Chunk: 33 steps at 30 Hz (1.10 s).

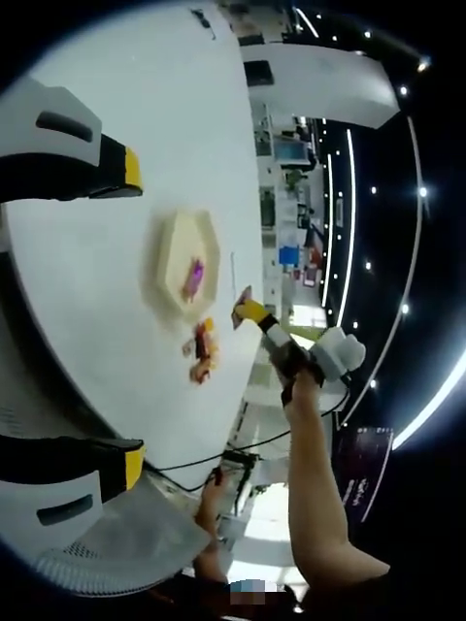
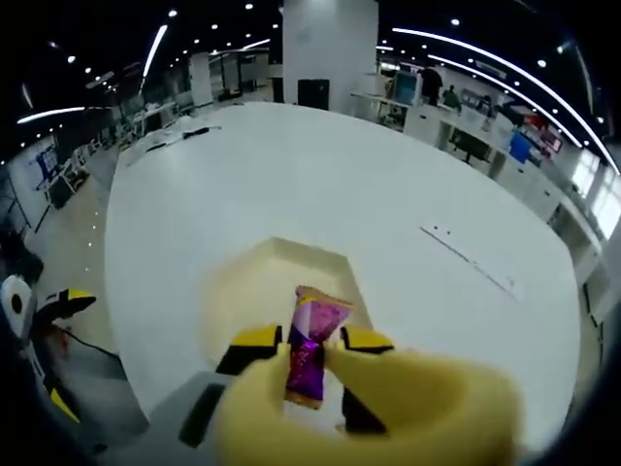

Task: Place the target food into the container with the food tongs after gripping and lifting it, then release it inside without dropping or visibly crushing the food.

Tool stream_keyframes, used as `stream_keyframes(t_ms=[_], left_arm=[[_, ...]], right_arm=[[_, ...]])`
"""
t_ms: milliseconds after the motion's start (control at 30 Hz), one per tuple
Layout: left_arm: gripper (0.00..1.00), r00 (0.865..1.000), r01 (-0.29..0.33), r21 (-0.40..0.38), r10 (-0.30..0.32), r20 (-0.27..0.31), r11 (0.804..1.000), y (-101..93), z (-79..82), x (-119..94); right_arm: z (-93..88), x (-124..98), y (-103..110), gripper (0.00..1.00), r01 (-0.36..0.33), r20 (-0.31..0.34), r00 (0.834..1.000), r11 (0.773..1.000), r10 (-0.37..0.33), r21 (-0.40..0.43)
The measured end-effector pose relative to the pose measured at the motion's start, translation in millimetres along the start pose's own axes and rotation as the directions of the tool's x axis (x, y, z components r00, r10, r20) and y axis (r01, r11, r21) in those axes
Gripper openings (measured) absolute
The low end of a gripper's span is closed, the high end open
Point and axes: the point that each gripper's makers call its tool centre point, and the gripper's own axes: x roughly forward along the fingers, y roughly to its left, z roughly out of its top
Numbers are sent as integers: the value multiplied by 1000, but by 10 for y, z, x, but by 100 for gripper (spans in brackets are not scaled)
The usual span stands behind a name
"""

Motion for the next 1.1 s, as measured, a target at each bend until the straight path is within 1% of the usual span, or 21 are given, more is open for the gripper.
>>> stream_keyframes(t_ms=[167,333,400,433,467,500,533,600,733,900,1100], left_arm=[[99,1000,-2,8,2,-1,1000,6,3,7],[99,1000,-3,11,3,-5,1000,12,-3,10],[99,1000,-4,12,4,-5,1000,15,-4,9],[99,1000,-3,12,3,-6,1000,13,-4,9],[99,1000,-2,12,2,-7,1000,11,-6,9],[99,1000,-1,12,1,-6,1000,11,-4,10],[99,1000,-1,12,1,-5,1000,11,-3,10],[99,1000,-1,13,1,-8,1000,9,-6,14],[99,1000,0,14,0,-11,1000,11,-12,15],[99,1000,7,14,-7,-2,1000,2,4,19],[99,1000,6,10,-6,0,1000,9,5,20]], right_arm=[[117,82,118,22,-23,8,1000,1000,23,-16],[187,145,187,22,-38,12,999,999,39,-22],[207,175,225,24,-48,14,999,999,48,-25],[222,184,237,26,-51,22,998,998,52,-24],[257,201,266,28,-64,42,997,997,66,-50],[259,206,266,28,-54,40,998,996,57,-73],[237,219,269,28,-45,28,998,996,48,-83],[214,230,279,28,-48,20,999,995,50,-91],[160,202,231,28,-51,16,998,996,53,-67],[60,134,79,28,-31,9,999,998,31,-54],[-143,26,-101,28,-2,-11,1000,999,2,-33]])
